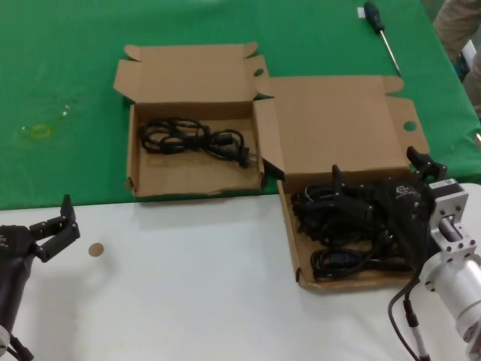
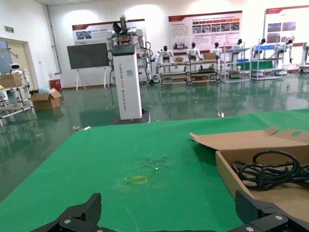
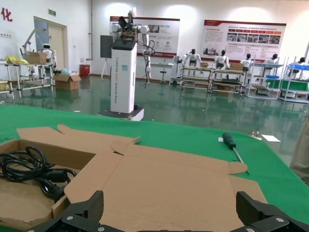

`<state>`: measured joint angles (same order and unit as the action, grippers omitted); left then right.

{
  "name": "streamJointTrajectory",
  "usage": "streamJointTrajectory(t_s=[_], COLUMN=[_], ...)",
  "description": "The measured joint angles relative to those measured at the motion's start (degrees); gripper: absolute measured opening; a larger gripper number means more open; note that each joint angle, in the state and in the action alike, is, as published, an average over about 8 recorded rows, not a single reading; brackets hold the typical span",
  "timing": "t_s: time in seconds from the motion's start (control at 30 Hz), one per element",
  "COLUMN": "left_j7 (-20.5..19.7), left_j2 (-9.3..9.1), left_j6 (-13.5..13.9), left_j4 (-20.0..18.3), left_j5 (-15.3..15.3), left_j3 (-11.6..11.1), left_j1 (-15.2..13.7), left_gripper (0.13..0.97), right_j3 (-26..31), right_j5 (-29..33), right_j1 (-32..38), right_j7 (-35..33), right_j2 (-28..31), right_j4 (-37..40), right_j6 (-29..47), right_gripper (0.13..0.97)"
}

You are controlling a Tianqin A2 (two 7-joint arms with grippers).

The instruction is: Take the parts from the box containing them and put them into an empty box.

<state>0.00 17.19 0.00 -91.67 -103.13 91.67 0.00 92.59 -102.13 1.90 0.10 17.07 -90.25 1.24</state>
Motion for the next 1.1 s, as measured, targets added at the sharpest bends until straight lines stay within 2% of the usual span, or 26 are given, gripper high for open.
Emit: streamJointTrajectory(t_s=[1.1], left_j7=[0.0], left_j2=[0.0], left_j6=[0.0], left_j4=[0.0], left_j5=[0.0], left_j3=[0.0], left_j1=[0.0], left_gripper=[0.966], right_j3=[0.0], right_j5=[0.0], right_j1=[0.0], right_j7=[0.0], right_j2=[0.0], right_j4=[0.0], right_j6=[0.0], right_gripper=[0.966])
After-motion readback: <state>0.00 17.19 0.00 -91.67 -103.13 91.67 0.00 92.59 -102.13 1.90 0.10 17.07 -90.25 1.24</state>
